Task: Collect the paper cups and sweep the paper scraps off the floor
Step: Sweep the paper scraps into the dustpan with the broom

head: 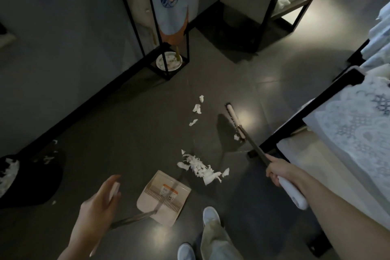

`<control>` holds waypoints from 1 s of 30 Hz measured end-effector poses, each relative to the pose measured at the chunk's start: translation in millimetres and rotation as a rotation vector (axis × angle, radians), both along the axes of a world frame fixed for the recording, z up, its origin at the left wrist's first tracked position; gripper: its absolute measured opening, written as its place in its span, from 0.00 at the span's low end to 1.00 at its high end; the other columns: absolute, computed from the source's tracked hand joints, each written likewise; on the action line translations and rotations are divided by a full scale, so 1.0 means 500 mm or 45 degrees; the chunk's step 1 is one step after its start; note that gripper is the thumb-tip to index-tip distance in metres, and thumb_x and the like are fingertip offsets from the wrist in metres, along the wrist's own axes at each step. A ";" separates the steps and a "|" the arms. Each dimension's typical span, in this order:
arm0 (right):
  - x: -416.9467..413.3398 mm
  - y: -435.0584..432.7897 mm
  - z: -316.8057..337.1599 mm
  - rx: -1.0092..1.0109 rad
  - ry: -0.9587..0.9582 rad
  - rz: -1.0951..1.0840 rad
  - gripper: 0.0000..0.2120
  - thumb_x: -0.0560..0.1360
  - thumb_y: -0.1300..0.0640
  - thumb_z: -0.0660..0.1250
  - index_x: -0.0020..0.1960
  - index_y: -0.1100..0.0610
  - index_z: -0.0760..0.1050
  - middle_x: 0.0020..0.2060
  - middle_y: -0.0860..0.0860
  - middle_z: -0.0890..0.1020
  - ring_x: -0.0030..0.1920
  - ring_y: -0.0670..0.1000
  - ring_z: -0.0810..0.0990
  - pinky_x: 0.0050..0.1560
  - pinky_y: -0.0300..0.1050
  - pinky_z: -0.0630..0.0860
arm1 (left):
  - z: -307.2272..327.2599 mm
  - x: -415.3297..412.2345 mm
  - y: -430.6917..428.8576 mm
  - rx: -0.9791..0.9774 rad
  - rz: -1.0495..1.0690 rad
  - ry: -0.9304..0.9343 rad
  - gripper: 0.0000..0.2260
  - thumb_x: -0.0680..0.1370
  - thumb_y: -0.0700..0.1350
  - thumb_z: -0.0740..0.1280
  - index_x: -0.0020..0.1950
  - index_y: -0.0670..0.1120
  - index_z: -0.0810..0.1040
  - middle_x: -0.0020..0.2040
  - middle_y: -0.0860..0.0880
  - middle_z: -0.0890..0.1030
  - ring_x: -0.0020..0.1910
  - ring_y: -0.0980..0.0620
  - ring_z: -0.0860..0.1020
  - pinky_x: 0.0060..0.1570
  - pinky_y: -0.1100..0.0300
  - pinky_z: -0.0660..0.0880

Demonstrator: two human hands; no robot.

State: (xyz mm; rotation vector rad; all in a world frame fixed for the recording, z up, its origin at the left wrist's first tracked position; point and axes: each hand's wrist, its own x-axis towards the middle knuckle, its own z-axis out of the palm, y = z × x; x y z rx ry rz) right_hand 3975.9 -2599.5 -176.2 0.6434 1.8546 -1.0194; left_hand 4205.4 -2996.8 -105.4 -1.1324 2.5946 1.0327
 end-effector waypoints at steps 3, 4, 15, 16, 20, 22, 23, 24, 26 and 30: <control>-0.020 -0.013 -0.036 -0.038 -0.045 -0.083 0.36 0.74 0.74 0.54 0.75 0.45 0.59 0.25 0.52 0.70 0.18 0.46 0.65 0.19 0.36 0.64 | -0.003 -0.007 -0.003 -0.040 0.052 0.025 0.19 0.75 0.39 0.68 0.65 0.52 0.74 0.46 0.48 0.80 0.54 0.41 0.80 0.53 0.50 0.71; -0.021 -0.021 -0.045 -0.035 -0.066 -0.076 0.36 0.74 0.74 0.53 0.74 0.44 0.60 0.26 0.53 0.71 0.19 0.46 0.65 0.19 0.35 0.64 | -0.005 -0.010 -0.005 -0.042 0.073 0.032 0.19 0.75 0.39 0.68 0.64 0.52 0.75 0.47 0.48 0.80 0.54 0.42 0.80 0.54 0.51 0.71; 0.070 -0.169 -0.012 -0.089 -0.356 0.082 0.36 0.73 0.72 0.57 0.72 0.40 0.62 0.24 0.52 0.71 0.18 0.44 0.66 0.18 0.35 0.63 | -0.009 0.017 -0.005 0.050 0.128 0.017 0.17 0.77 0.42 0.66 0.65 0.54 0.74 0.53 0.47 0.81 0.60 0.44 0.77 0.54 0.55 0.69; 0.058 -0.172 0.004 -0.113 -0.355 0.029 0.34 0.74 0.72 0.56 0.71 0.42 0.64 0.23 0.51 0.69 0.17 0.43 0.64 0.16 0.33 0.62 | -0.011 0.022 -0.005 0.056 0.137 0.025 0.17 0.77 0.42 0.66 0.64 0.55 0.74 0.53 0.48 0.81 0.60 0.46 0.77 0.55 0.55 0.69; 0.004 -0.167 0.052 -0.140 -0.332 -0.065 0.32 0.77 0.72 0.55 0.72 0.43 0.63 0.18 0.50 0.66 0.14 0.43 0.62 0.14 0.30 0.59 | -0.007 0.034 -0.005 0.072 0.165 0.069 0.17 0.77 0.41 0.67 0.64 0.53 0.74 0.56 0.46 0.81 0.59 0.49 0.77 0.57 0.57 0.69; -0.025 -0.174 0.065 -0.130 -0.292 -0.061 0.34 0.76 0.73 0.55 0.73 0.43 0.60 0.18 0.50 0.66 0.14 0.43 0.62 0.14 0.30 0.59 | 0.004 0.029 -0.009 0.083 0.203 0.097 0.16 0.77 0.41 0.66 0.63 0.53 0.75 0.54 0.46 0.81 0.58 0.48 0.77 0.56 0.57 0.70; -0.043 -0.181 0.068 -0.134 -0.263 -0.054 0.34 0.76 0.73 0.55 0.74 0.44 0.60 0.19 0.51 0.66 0.14 0.43 0.63 0.14 0.30 0.60 | 0.010 0.024 -0.011 0.079 0.222 0.113 0.15 0.77 0.41 0.66 0.62 0.55 0.75 0.52 0.47 0.81 0.57 0.48 0.78 0.55 0.56 0.70; -0.065 -0.190 0.069 -0.135 -0.225 -0.035 0.32 0.76 0.73 0.55 0.73 0.46 0.61 0.21 0.51 0.66 0.14 0.42 0.63 0.15 0.30 0.60 | 0.015 0.019 -0.013 0.077 0.235 0.133 0.16 0.77 0.40 0.66 0.59 0.59 0.75 0.50 0.47 0.80 0.54 0.47 0.78 0.55 0.54 0.71; -0.116 -0.213 0.067 -0.142 -0.157 0.015 0.27 0.76 0.72 0.55 0.68 0.48 0.67 0.26 0.51 0.66 0.15 0.42 0.63 0.15 0.31 0.61 | 0.028 0.003 -0.010 0.083 0.255 0.149 0.17 0.77 0.41 0.66 0.53 0.64 0.72 0.47 0.47 0.79 0.50 0.48 0.77 0.54 0.52 0.72; -0.246 -0.257 0.028 -0.073 0.013 0.141 0.12 0.74 0.71 0.57 0.50 0.56 0.70 0.27 0.53 0.70 0.20 0.45 0.66 0.16 0.34 0.64 | 0.013 -0.029 -0.002 0.058 0.282 0.114 0.16 0.77 0.40 0.66 0.63 0.55 0.74 0.45 0.46 0.79 0.49 0.47 0.77 0.51 0.56 0.69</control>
